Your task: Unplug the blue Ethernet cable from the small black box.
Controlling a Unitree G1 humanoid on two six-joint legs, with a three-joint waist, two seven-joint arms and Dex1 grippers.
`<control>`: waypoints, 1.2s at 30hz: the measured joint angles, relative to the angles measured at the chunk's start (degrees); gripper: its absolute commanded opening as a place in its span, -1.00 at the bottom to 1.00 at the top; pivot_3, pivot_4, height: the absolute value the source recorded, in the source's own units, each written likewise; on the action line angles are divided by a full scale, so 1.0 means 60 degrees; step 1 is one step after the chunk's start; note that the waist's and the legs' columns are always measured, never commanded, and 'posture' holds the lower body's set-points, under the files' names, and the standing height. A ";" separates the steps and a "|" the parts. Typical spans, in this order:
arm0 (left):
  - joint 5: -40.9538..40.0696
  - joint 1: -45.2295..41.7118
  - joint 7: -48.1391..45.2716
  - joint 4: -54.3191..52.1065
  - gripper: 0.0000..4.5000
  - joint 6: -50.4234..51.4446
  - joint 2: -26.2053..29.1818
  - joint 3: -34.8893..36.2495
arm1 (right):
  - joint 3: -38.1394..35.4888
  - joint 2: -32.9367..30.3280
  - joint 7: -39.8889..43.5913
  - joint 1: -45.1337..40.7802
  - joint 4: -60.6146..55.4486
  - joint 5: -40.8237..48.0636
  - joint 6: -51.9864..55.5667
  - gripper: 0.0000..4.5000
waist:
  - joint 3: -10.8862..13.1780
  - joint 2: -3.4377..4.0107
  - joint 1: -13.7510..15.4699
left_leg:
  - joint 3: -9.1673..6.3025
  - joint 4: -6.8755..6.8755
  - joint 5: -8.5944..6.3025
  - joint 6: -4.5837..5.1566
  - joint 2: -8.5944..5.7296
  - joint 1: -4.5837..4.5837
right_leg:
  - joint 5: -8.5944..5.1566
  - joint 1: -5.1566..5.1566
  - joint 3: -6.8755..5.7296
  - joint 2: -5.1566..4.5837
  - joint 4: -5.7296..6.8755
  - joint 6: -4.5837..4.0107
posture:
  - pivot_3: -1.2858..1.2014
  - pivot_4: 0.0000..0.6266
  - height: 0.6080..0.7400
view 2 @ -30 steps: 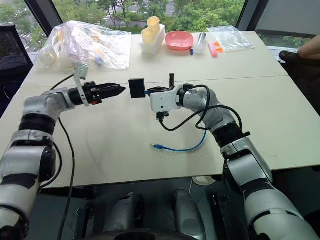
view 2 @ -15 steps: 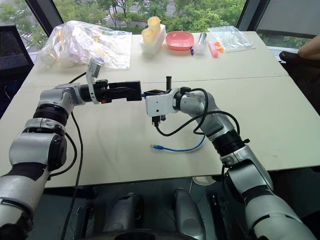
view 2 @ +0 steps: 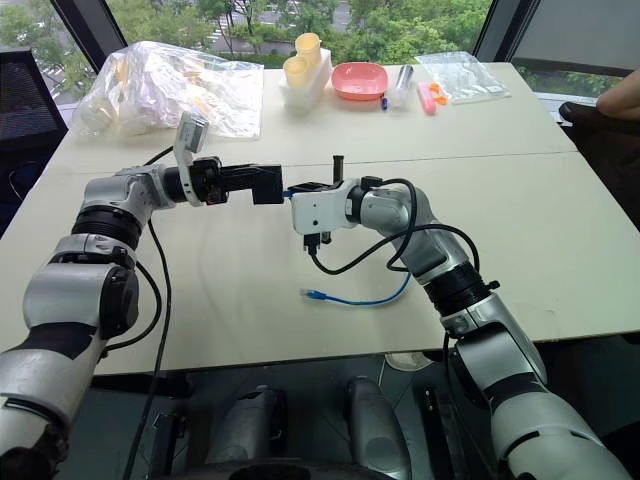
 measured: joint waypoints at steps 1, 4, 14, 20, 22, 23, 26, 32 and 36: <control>0.0005 0.0000 -0.0040 -0.0001 -0.77 0.0012 0.0004 0.0002 | 0.0003 0.0000 0.0000 0.0000 -0.0010 -0.0002 0.0007 -1.00 | 0.0000 0.0000 0.0000 | 0.0000 0.0000 0.0000 0.0000 0.0000 0.0000 | 0.0000 0.0000 0.0000 0.0000 0.0000 0.0000 | 0.03 -0.52 1.00; 0.0036 0.0000 0.0024 -0.0001 -0.77 -0.0004 0.0006 0.0017 | 0.0001 0.0018 0.0022 0.0019 -0.0094 0.0016 0.0136 -0.58 | 0.0000 0.0000 0.0006 | -0.0001 0.0000 0.0000 0.0000 0.0000 0.0000 | 0.0000 0.0000 0.0000 0.0000 0.0000 0.0000 | 0.03 -0.52 1.00; 0.0134 0.0170 -0.0044 -0.0178 -0.77 0.0305 0.0113 0.0093 | -0.1632 0.0888 0.0511 0.2245 -0.2642 0.2881 0.4162 0.96 | -0.0001 -0.0003 0.0065 | -0.0008 0.0001 0.0000 0.0000 0.0003 -0.0003 | 0.0000 0.0004 -0.0002 -0.0001 0.0000 0.0001 | 0.03 -0.52 1.00; -0.0375 0.0199 -0.0565 -0.0778 -0.77 0.1178 0.0209 0.0446 | -0.4006 0.3052 -0.0286 0.3153 -0.5349 0.8101 0.9671 0.96 | -0.0001 -0.0002 0.0022 | -0.0024 0.0004 0.0000 0.0000 0.0015 0.0004 | 0.0005 0.0007 -0.0013 0.0001 0.0013 -0.0007 | 0.03 -0.52 1.00; -0.0749 0.0186 -0.0500 -0.0919 -0.77 0.1672 0.0210 0.0852 | -0.4907 0.4130 -0.1158 0.3251 -0.5682 0.9845 1.0878 0.96 | -0.0001 -0.0002 0.0023 | -0.0028 0.0004 0.0000 0.0000 0.0020 0.0009 | 0.0006 0.0010 -0.0016 0.0004 0.0015 -0.0010 | 0.03 -0.52 1.00; -0.0935 0.0183 -0.0466 -0.1086 -0.77 0.1900 0.0184 0.1033 | -0.5318 0.4647 -0.1696 0.3249 -0.5685 1.0596 1.1288 0.96 | -0.0001 -0.0001 0.0026 | -0.0027 0.0004 0.0000 0.0000 0.0020 0.0010 | 0.0008 0.0010 -0.0016 0.0005 0.0015 -0.0012 | 0.03 -0.52 1.00; -0.1404 0.0194 -0.0347 -0.1748 -0.77 0.2407 0.0089 0.1343 | -0.5775 0.5065 -0.2721 0.3214 -0.5599 1.1630 1.1786 0.96 | -0.0002 0.0000 0.0047 | -0.0024 0.0006 0.0001 0.0000 0.0015 0.0008 | 0.0007 0.0011 -0.0014 -0.0003 0.0009 -0.0012 | 0.03 -0.52 1.00; -0.2285 0.1218 0.0108 -0.3834 -0.77 0.3631 -0.0089 0.1495 | -0.5910 0.5286 -0.3892 0.2864 -0.5022 1.2035 1.1455 0.96 | -0.0002 0.0001 0.0018 | -0.0021 0.0000 0.0000 0.0001 0.0013 0.0004 | 0.0005 0.0008 -0.0007 -0.0001 0.0003 -0.0007 | 0.03 -0.52 1.00; -0.2685 0.1546 0.0477 -0.4585 -0.77 0.4106 -0.0122 0.1522 | -0.5837 0.5142 -0.4002 0.2797 -0.4754 1.2082 1.1089 0.96 | -0.0002 0.0002 0.0006 | -0.0023 0.0001 0.0000 0.0001 0.0012 0.0004 | 0.0005 0.0009 -0.0008 0.0001 0.0003 -0.0007 | 0.03 -0.52 1.00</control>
